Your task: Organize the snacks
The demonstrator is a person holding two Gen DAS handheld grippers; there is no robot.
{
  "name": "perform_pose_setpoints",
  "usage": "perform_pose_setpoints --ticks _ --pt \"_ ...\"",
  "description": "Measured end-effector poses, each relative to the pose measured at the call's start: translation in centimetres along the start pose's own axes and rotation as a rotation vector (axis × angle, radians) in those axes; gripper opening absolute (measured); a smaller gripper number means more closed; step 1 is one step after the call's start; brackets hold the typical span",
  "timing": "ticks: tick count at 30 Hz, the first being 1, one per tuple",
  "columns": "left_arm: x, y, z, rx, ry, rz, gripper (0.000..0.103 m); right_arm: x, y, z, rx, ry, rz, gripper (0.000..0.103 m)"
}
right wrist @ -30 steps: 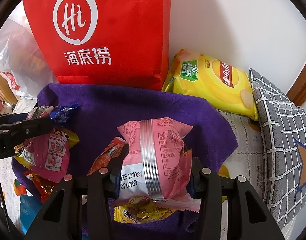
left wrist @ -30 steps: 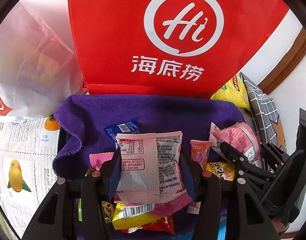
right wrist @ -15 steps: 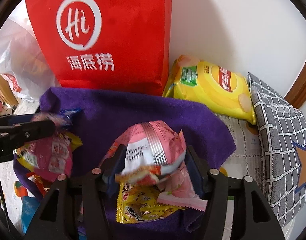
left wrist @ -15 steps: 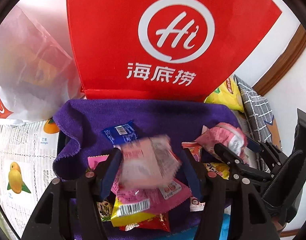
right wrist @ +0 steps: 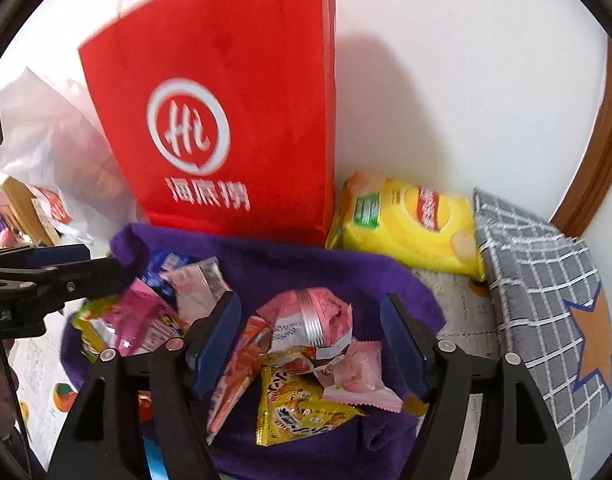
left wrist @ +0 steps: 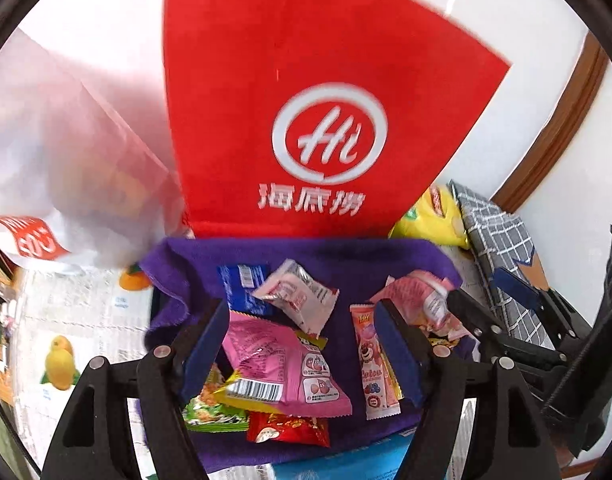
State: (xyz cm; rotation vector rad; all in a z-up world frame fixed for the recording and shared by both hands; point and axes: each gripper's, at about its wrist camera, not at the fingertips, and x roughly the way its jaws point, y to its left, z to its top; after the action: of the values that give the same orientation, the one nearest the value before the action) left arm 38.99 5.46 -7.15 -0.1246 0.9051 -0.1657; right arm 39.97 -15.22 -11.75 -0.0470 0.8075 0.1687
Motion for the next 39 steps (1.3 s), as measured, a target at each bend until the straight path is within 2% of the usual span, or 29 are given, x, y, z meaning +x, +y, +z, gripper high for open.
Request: perform_pose_setpoints --ticks 2,5,9,11,14,16,19,24,28,31,34,39 --pt "-1.3 -0.2 0.0 0.005 -0.028 0.007 0.073 -1.5 -0.1 0.1 0.021 -0.023 -0.006 0.076" --pt "-3.0 -0.9 0.0 0.014 -0.061 0.007 0.073 -3.8 -0.2 0.1 0.039 -0.012 -0.004 0.076" --pt "-5.5 -2.0 -1.3 0.014 -0.089 -0.010 0.073 -7.3 -0.5 -0.9 0.065 -0.024 -0.021 0.076" --pt "-6.8 -2.4 -2.4 0.021 -0.093 -0.026 0.073 -9.3 -0.6 -1.7 0.074 -0.036 -0.039 0.076" --pt "-9.0 -3.0 -4.4 0.028 -0.100 -0.023 0.073 -12.1 -0.6 -2.9 0.093 -0.048 -0.012 0.076" --pt "-10.6 -3.5 -6.0 0.031 -0.106 -0.015 0.073 -14.0 -0.5 -3.9 0.100 -0.056 0.015 0.076" --pt "-13.0 -4.3 -8.4 0.042 -0.120 0.015 0.073 -16.8 -0.1 -5.6 0.119 -0.073 0.004 0.076" --pt "-16.7 -6.5 -12.4 0.076 -0.168 0.056 0.075 -21.3 0.8 -9.1 0.113 -0.130 -0.057 0.096" --pt "-19.0 -7.5 -15.5 0.079 -0.187 0.022 0.080 -24.3 1.2 -12.0 0.090 -0.170 -0.114 0.099" --pt "-20.3 -8.1 -17.6 0.075 -0.204 0.030 0.086 -26.3 1.1 -13.9 0.092 -0.175 -0.144 0.102" --pt "-21.6 -8.8 -19.5 0.080 -0.210 0.041 0.087 -28.1 1.0 -15.3 0.107 -0.183 -0.153 0.103" --pt "-23.8 -9.8 -22.1 0.096 -0.248 0.057 0.094 -31.5 0.7 -17.8 0.136 -0.200 -0.152 0.103"
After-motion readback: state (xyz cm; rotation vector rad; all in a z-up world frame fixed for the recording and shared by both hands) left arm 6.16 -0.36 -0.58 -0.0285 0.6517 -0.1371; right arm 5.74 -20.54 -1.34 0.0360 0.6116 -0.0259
